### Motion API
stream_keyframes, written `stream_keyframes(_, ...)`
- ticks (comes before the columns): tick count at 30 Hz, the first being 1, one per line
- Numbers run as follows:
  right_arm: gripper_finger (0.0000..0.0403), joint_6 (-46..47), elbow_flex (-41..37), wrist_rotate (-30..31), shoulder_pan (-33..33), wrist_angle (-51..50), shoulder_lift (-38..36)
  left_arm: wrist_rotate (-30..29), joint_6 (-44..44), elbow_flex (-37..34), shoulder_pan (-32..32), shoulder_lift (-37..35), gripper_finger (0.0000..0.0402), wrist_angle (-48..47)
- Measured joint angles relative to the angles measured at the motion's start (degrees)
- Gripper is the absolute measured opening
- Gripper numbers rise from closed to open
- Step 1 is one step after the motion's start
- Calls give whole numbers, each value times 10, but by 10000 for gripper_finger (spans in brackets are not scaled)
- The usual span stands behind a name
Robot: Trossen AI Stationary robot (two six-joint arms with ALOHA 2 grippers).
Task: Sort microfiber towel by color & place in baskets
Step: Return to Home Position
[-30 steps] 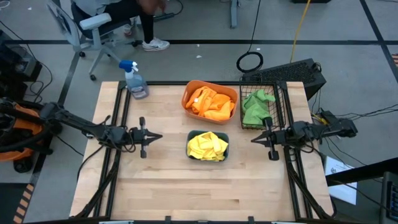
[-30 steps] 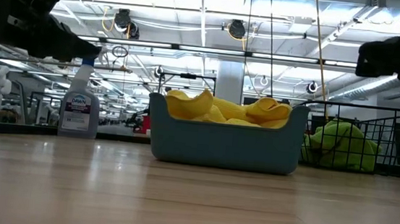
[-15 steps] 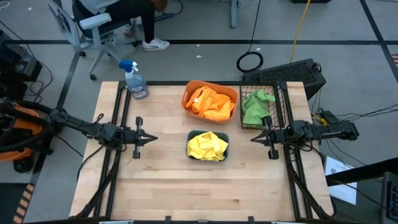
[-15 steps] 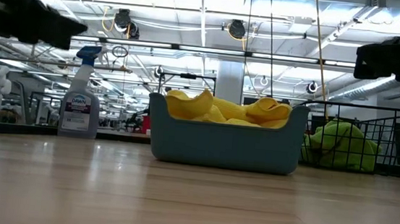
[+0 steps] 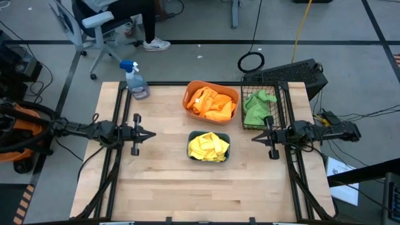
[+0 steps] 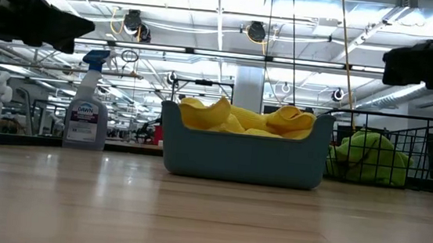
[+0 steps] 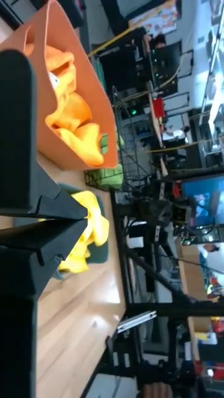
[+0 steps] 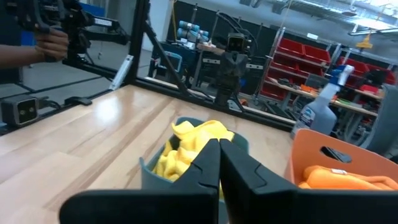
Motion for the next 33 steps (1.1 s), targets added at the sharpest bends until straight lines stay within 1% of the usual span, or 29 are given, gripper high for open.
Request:
stream_keyframes(10,0,0,0,-3,-60,0,0,14,-15,0,54,0,17,-5)
stream_keyframes(14,0,17,0,-15,-78,1,0,39,-22,0,67,0,17,-9)
stream_keyframes(18,0,39,0,-36,-78,4,4,54,-35,0,71,0,17,-13)
stream_keyframes(33,0,75,0,-32,-78,4,19,67,-52,0,71,0,17,-17)
